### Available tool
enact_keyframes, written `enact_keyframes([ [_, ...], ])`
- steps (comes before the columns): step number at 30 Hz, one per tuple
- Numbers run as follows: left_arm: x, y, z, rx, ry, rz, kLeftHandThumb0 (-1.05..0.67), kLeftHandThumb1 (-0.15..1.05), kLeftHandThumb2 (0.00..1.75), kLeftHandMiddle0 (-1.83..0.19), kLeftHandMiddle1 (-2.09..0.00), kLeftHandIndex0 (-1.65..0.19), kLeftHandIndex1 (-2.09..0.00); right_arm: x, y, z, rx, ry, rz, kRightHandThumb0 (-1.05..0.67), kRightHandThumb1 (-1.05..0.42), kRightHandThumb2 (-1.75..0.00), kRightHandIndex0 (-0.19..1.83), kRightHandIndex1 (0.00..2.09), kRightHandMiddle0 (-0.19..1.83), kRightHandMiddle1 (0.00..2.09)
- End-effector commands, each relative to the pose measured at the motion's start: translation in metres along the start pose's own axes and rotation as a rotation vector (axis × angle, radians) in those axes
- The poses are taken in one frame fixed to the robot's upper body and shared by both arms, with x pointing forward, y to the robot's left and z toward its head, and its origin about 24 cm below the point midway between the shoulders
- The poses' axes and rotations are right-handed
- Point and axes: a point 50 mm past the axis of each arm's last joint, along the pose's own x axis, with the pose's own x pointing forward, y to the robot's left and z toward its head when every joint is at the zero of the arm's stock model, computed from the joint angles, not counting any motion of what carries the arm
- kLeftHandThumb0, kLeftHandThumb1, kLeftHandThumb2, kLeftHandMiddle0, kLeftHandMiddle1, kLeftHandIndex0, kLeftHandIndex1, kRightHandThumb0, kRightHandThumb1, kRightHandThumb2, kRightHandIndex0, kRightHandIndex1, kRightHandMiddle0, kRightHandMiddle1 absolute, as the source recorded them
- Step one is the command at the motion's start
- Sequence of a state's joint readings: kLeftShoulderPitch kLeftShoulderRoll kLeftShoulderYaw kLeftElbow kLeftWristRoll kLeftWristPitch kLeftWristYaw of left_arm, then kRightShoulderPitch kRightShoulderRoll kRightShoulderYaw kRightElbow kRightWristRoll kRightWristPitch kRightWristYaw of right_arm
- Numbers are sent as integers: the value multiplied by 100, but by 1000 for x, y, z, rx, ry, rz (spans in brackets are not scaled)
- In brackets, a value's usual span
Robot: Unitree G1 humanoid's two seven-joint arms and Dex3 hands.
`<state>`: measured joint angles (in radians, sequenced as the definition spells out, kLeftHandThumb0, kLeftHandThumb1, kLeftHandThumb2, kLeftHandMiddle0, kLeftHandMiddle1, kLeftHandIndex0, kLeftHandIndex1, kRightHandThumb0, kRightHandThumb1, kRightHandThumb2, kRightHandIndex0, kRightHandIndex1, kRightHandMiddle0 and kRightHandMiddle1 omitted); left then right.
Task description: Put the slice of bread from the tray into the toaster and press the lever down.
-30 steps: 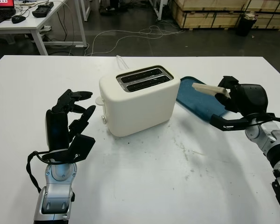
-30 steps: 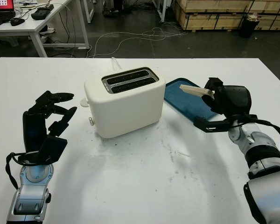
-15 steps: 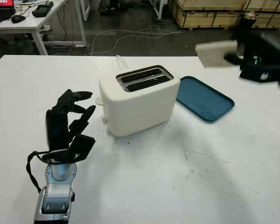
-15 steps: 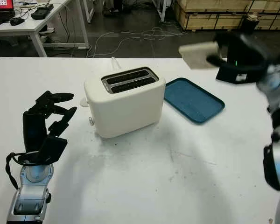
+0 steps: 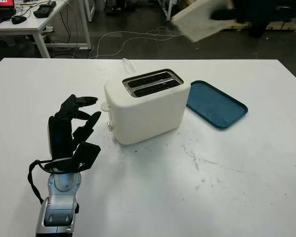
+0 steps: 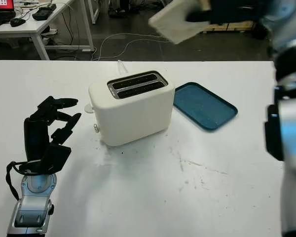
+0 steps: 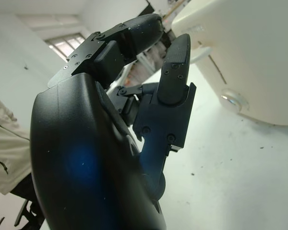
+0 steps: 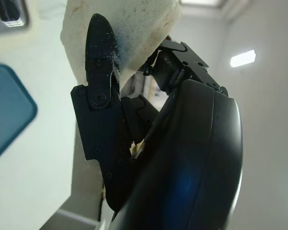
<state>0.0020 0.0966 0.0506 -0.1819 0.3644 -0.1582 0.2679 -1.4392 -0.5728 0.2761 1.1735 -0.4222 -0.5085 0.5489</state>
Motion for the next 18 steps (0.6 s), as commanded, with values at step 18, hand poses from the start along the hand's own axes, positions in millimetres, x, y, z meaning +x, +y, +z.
enact_keyframes([
  [18, -1, 0, 0, 13, -7, 6, -30, 92, 12, -58, -139, -62, -81, 39, 48, 32, -35, 2, 298, -56, -92, -36, 107, 175, 86, 175],
])
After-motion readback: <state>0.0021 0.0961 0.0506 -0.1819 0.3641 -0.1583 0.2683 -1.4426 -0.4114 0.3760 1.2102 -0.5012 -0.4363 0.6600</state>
